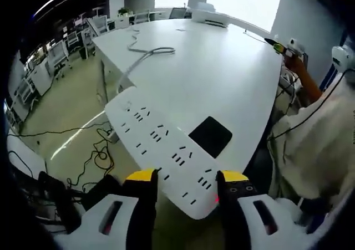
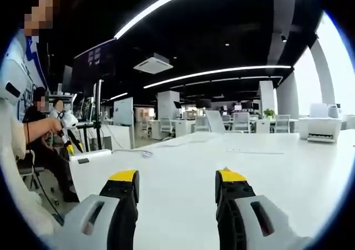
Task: Pick up the power strip scattered on the table, fix it on the side mounting bracket of the table, and press the switch
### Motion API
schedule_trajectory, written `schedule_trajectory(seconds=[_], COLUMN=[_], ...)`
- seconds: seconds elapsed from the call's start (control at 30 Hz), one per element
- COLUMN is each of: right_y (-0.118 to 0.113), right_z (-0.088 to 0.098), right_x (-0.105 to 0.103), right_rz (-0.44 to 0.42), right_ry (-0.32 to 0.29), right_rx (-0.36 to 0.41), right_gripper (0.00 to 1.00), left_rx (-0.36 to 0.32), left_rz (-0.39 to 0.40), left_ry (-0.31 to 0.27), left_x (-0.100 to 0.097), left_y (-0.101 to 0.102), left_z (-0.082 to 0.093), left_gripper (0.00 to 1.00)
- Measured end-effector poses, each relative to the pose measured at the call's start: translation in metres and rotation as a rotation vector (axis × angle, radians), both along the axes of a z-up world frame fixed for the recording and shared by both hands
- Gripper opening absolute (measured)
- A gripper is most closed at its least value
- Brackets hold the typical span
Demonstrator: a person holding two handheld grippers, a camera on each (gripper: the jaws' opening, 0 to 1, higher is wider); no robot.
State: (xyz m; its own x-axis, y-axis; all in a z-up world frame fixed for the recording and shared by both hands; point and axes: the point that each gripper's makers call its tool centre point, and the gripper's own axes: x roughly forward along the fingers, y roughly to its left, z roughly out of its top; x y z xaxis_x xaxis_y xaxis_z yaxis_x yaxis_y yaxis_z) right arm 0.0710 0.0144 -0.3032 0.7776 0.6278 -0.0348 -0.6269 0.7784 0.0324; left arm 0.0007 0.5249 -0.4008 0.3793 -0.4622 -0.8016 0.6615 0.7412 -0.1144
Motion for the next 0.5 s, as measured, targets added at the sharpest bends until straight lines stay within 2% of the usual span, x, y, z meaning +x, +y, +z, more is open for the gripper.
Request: schedule_trajectory(seconds=[0.33, 0.5], right_y=[0.0004, 0.0001], right_z=[0.0008, 0.0026], right_x=[0.0008, 0.0002], right_rz=[0.003, -0.001], right_ry=[0.001, -0.001], right_rx=[-0.01, -0.007], right_gripper=[0.51, 0.51], left_rx=[0.004, 0.038], left_rz=[-0.024, -0.029], left_ry=[0.021, 0.033], left_x=[-0.0002, 0.0002], left_y=[0.001, -0.0005], left_z=[0.0001, -0.0004], left_gripper=[0.47, 0.47])
